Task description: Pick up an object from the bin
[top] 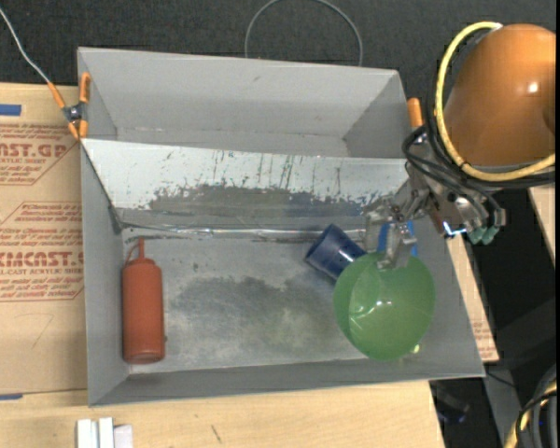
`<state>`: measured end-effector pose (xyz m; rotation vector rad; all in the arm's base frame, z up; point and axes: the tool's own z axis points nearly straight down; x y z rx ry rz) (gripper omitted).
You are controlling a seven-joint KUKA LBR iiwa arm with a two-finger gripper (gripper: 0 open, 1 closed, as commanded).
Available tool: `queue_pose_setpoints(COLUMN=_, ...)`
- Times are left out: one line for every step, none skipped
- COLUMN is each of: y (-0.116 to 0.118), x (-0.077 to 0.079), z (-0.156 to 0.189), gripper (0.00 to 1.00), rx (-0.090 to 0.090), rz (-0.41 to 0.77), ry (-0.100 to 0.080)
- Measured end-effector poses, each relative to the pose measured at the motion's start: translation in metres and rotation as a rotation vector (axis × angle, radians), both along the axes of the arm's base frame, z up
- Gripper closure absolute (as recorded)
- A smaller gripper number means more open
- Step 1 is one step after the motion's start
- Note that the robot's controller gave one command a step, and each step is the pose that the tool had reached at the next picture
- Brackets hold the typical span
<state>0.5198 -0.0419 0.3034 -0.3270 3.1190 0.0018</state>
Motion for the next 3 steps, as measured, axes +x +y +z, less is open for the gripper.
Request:
queue_pose_setpoints(y=0.014, x=-0.026, z=-0.213, gripper=1.0, rx=-0.007, rz=0.548, ry=-0.021)
queue_pose_setpoints(y=0.016, x=-0.029, z=-0.232, gripper=1.0, rx=-0.006, rz=0.57, ry=-0.02)
queue_pose_setpoints(y=0.014, x=-0.03, z=-0.15, gripper=1.0, rx=-0.004, rz=0.59, ry=-0.016)
